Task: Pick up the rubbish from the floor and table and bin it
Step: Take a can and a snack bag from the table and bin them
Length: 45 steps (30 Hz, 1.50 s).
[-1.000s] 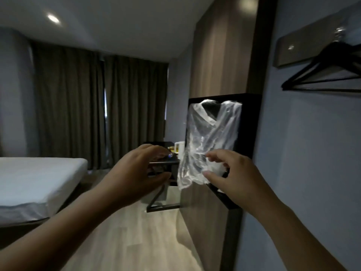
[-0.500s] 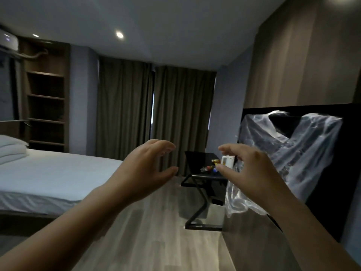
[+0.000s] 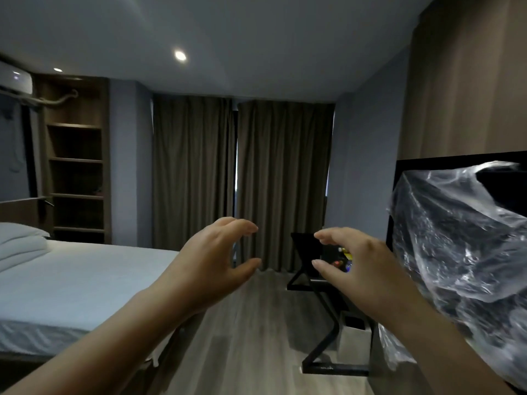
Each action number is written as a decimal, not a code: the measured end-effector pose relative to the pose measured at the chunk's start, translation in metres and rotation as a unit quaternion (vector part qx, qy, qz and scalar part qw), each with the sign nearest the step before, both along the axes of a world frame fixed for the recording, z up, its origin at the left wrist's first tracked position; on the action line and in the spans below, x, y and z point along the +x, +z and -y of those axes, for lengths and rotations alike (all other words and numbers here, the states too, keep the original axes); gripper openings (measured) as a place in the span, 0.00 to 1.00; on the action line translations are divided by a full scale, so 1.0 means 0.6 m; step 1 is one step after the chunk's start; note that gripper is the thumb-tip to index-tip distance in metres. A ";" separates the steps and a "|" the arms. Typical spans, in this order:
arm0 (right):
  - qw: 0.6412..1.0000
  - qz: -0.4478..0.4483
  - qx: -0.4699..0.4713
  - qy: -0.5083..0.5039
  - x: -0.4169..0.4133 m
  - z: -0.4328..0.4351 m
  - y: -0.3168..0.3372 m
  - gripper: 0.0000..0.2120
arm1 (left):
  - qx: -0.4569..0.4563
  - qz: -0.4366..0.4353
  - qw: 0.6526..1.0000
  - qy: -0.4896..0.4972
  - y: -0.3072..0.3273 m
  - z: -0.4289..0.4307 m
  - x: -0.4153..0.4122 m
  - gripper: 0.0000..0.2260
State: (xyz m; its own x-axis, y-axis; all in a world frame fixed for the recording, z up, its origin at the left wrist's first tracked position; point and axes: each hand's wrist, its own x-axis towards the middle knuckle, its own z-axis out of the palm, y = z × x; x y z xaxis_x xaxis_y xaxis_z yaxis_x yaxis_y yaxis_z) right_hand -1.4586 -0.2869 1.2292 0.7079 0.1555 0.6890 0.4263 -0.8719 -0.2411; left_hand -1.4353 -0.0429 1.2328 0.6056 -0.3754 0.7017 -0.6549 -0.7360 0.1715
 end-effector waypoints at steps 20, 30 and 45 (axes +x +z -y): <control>0.988 -0.043 -0.032 -0.147 0.511 -0.136 -0.063 0.19 | 0.036 -0.018 0.995 -0.094 -0.048 -0.138 0.606 0.23; 0.981 -0.064 -0.031 -0.183 0.782 -0.035 -0.093 0.20 | 0.051 -0.026 0.993 -0.104 -0.084 -0.042 0.900 0.24; 0.968 -0.125 0.006 -0.219 1.154 0.161 -0.150 0.20 | 0.062 -0.088 0.984 -0.140 -0.134 0.155 1.307 0.22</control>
State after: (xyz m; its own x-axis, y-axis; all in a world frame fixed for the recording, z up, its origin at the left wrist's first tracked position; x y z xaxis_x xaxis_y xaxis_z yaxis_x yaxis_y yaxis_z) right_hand -0.7662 -0.3832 1.1391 0.8491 -0.2049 0.4869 -0.0576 -0.9521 -0.3002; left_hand -0.6508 -0.1357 1.1526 0.5743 -0.6202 0.5343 -0.8030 -0.5539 0.2202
